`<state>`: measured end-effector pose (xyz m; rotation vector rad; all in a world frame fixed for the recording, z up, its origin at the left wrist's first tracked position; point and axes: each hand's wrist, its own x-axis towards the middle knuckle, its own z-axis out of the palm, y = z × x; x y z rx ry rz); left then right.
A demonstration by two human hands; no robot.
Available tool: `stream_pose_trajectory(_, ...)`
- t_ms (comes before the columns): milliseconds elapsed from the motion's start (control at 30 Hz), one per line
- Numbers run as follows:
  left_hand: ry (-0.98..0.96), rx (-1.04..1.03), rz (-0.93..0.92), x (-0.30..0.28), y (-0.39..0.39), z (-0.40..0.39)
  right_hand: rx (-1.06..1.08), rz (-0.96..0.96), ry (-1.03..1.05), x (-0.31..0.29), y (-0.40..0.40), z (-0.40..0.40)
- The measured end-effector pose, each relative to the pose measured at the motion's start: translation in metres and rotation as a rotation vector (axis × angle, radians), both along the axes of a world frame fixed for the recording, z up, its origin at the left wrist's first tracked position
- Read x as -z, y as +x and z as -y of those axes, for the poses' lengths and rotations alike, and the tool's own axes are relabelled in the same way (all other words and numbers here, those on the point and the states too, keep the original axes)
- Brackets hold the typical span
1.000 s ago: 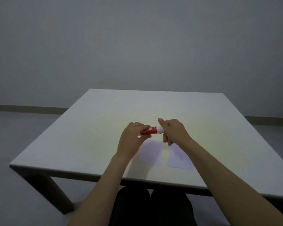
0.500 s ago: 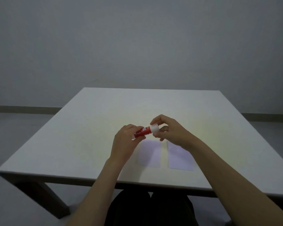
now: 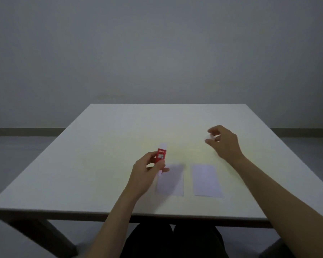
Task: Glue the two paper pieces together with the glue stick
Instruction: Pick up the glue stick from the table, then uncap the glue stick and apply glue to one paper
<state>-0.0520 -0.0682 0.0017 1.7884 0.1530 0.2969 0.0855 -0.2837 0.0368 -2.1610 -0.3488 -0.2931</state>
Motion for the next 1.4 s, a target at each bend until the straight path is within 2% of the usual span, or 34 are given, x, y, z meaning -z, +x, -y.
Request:
stream_pose_trajectory(100, -0.268, 0.064, -0.017, -0.002, -0.006, 0.003, 0.109, -0.012, -0.218, 0.027, 0.018, 0.027)
stream_pose_trajectory(233, -0.367, 0.092, -0.011, -0.007, -0.009, 0.006, 0.072, -0.032, -0.317, 0.049, 0.024, 0.039)
stream_pose_trajectory(367, -0.498, 0.024, 0.05, -0.015, -0.009, 0.006, 0.001, -0.08, -0.473, 0.048, 0.02, 0.043)
stream_pose_trajectory(400, -0.524, 0.013, 0.057, -0.017, -0.009, 0.007, -0.004, -0.067, -0.55, 0.044, 0.016, 0.042)
stream_pose_trajectory(467, -0.541, -0.025, 0.069, -0.019, -0.009, 0.009, 0.026, 0.092, -0.64, 0.032, 0.002, 0.031)
stream_pose_trajectory(533, -0.594, -0.07, 0.091, -0.023, -0.009, 0.014, -0.059, 0.205, -0.457, 0.02, -0.023, 0.009)
stream_pose_trajectory(600, -0.671, -0.091, 0.123, -0.027, -0.006, 0.021, -0.3, 0.04, -0.097, 0.01, -0.057, -0.02)
stream_pose_trajectory(667, -0.694, -0.111, 0.145, -0.031, -0.005, 0.028, -0.468, -0.146, 0.128, 0.007, -0.087, -0.044)
stream_pose_trajectory(833, -0.665, -0.08, 0.192, -0.034, -0.01, 0.027, -0.424, -0.188, 0.319, 0.008, -0.113, -0.064)
stream_pose_trajectory(967, -0.506, -0.016, 0.175, -0.035, -0.015, 0.035, -0.307, -0.592, 0.595, 0.005, -0.117, -0.066)
stream_pose_trajectory(1033, -0.509, -0.016, 0.168, -0.033, -0.015, 0.039, -0.291, -0.65, 0.578, 0.002, -0.117, -0.063)
stream_pose_trajectory(1167, -0.533, -0.094, 0.163, -0.031, -0.012, 0.037, -0.363, -0.298, 0.37, 0.002, -0.119, -0.052)
stream_pose_trajectory(1233, -0.526, -0.105, 0.158, -0.032, -0.011, 0.039, -0.374, -0.266, 0.333, 0.004, -0.119, -0.049)
stream_pose_trajectory(1300, -0.53, -0.08, 0.153, -0.033, -0.011, 0.042, -0.369, -0.386, 0.423, 0.007, -0.12, -0.05)
stream_pose_trajectory(1400, -0.524, -0.035, 0.136, -0.031, -0.011, 0.045, -0.298, -0.796, 0.669, 0.005, -0.12, -0.054)
